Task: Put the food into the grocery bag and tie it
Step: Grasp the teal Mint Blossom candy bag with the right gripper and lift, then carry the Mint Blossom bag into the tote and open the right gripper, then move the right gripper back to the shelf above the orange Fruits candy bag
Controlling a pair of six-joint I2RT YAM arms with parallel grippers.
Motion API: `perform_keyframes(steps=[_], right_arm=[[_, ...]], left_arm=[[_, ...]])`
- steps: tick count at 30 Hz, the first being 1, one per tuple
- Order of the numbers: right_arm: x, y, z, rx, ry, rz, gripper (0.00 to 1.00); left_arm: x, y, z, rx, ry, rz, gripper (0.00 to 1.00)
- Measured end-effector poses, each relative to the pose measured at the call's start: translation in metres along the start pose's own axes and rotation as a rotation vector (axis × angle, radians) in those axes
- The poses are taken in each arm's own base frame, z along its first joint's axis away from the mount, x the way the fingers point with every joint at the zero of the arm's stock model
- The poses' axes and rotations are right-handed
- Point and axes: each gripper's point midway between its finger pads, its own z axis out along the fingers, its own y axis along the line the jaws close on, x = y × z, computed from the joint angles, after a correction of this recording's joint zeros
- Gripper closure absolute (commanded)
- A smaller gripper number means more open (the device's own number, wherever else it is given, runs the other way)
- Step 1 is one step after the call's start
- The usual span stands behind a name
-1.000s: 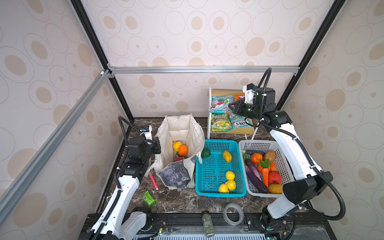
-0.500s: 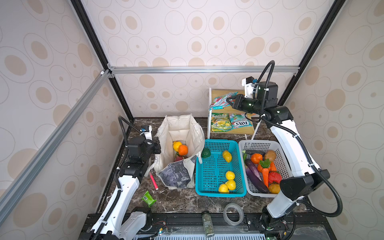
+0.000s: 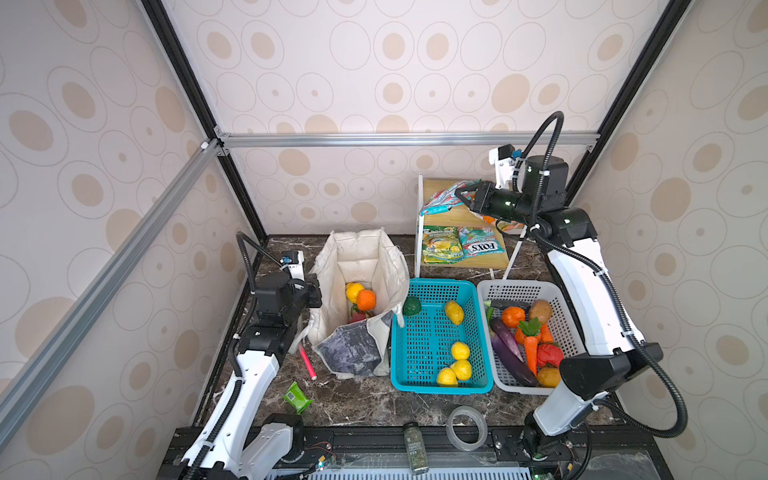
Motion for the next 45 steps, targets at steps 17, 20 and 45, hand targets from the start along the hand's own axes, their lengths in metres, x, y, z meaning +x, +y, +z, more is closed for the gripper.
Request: perform_keyframes(steps=[17, 20, 45], right_arm=[[0.165, 0.115, 0.052, -0.228, 0.287, -0.089, 1.0], [0.199, 0.096, 0.095, -0.171, 0.349, -0.078, 1.0], [0.276, 0.023, 0.162, 0.255, 0.476, -0.336, 0.0]], left_arm=[[0.0, 0.0, 0.0, 0.001, 0.0, -0.001, 1.0], [0.0, 0.0, 0.0, 0.0, -0.001, -0.001, 1.0], [0.0, 0.0, 0.0, 0.001, -0.002, -0.001, 1.0]])
